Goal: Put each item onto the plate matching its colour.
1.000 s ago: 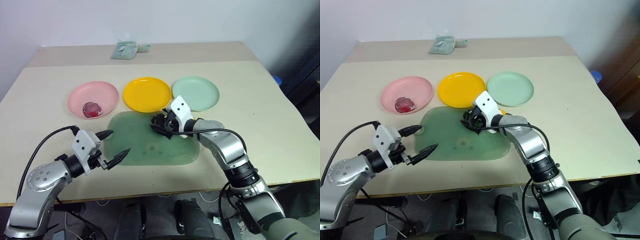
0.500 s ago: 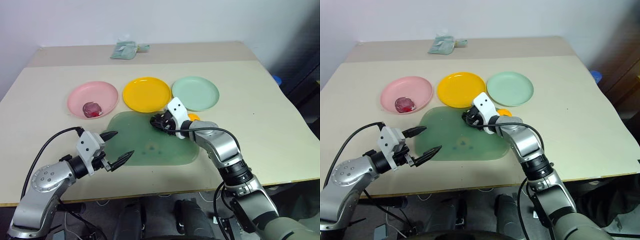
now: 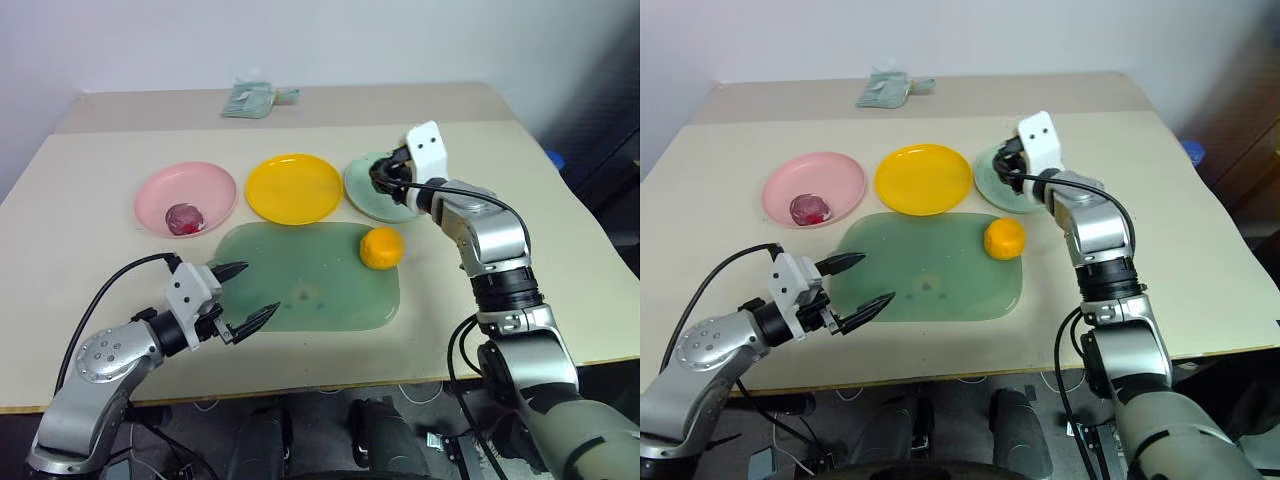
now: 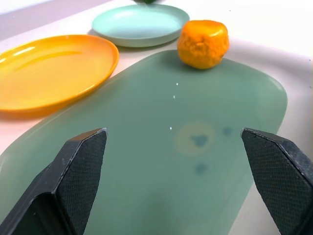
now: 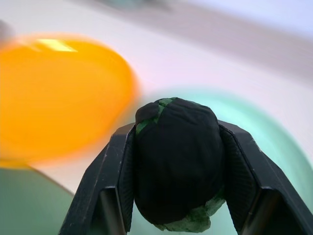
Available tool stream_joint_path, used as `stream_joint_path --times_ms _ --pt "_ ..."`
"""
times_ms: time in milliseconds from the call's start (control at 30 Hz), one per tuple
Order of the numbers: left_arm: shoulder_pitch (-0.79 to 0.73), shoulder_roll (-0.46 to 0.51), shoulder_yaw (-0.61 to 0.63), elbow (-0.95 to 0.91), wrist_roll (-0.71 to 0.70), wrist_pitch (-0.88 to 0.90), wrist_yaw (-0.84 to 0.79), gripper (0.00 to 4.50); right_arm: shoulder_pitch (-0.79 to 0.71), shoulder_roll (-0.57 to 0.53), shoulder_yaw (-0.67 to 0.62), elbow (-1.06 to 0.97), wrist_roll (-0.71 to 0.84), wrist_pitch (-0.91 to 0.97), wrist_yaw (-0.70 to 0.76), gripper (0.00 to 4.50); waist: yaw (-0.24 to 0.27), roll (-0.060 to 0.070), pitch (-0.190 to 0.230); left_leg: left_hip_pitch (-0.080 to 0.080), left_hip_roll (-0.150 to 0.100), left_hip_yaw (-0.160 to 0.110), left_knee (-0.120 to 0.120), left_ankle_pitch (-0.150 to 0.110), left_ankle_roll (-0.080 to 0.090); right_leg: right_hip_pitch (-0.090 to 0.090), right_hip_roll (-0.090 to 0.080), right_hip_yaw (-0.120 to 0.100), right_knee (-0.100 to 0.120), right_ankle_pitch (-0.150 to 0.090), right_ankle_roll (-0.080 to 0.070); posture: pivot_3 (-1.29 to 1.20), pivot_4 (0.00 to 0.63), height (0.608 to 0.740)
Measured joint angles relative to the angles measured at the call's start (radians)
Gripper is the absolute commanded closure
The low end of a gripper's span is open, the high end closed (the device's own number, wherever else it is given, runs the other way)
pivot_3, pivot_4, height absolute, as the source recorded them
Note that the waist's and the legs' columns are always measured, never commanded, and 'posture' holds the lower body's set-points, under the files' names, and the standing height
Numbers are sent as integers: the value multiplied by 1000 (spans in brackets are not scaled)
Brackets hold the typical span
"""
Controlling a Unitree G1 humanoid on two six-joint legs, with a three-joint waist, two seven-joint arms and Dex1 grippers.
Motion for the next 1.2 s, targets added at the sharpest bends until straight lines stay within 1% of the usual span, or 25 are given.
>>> stream_joint_path --times_ms 133,233,300,333,400,467,533,633,700,767,833,933,1200 --pt "-17 -5 -14 -3 0 1 6 0 -44 2 -1 212 -20 -102 1 2258 -13 3 2 -1 0 0 0 0 0 -2 1 1 1 1 2 0 150 740" --pt "-19 -5 -14 -3 -1 3 9 0 -100 2 -5 312 -28 -180 8 1360 -24 3 2 -1 0 0 -1 0 0 -2 1 0 1 1 3 0 150 740" --pt "-17 -5 -14 -9 -2 5 11 0 -113 2 -17 333 -27 -218 19 420 -24 3 2 -1 1 0 -1 0 0 -2 1 0 1 1 3 0 150 740" --pt "-15 -5 -14 -11 -4 9 12 0 -113 2 -22 331 -26 -235 28 22 -24 3 2 -1 1 0 -1 0 0 -2 1 0 1 1 3 0 150 740" --pt "-10 -5 -14 -16 -4 14 15 0 -99 -1 -24 295 -23 -256 55 22 -24 3 2 -1 1 0 -1 0 0 -2 1 1 1 1 3 0 150 740" --pt "-3 -5 -13 -18 -4 16 18 0 -55 -11 -24 188 0 -269 113 22 -21 3 2 -1 2 -1 -1 0 0 -1 0 0 1 1 3 0 150 740" --pt "-4 -5 -13 -21 -5 18 18 0 34 -47 -24 3 56 -253 219 22 -13 3 2 -1 2 -2 -1 0 0 -1 0 0 0 1 3 0 150 740" --pt "-9 -4 -16 -27 -7 19 14 0 166 -117 -15 -210 115 -217 351 22 -2 3 2 -1 2 -1 0 0 0 0 -1 0 0 1 3 0 150 740" --pt "-16 -3 -27 -28 -9 20 5 0 269 -169 -1 -342 150 -190 432 22 5 3 2 0 2 -1 0 0 0 0 0 0 0 1 2 0 150 740" --pt "-28 -4 -49 -29 -13 20 -5 0 346 -195 17 -423 169 -170 477 22 6 3 2 0 2 -1 0 0 0 0 0 0 0 0 0 0 150 740" --pt "-51 -5 -78 -28 -14 21 -15 0 401 -217 35 -468 164 -154 485 22 6 3 2 0 1 -1 0 0 0 0 0 0 0 0 0 0 150 740" --pt "-74 -6 -101 -28 -14 21 -23 0 434 -223 48 -471 139 -149 470 22 3 3 2 1 1 0 0 0 0 0 1 1 0 0 0 0 150 740" --pt "-95 -6 -128 -27 -14 21 -31 0 444 -217 55 -442 98 -145 415 22 6 3 2 0 0 0 0 0 0 0 1 0 0 0 0 0 150 740"
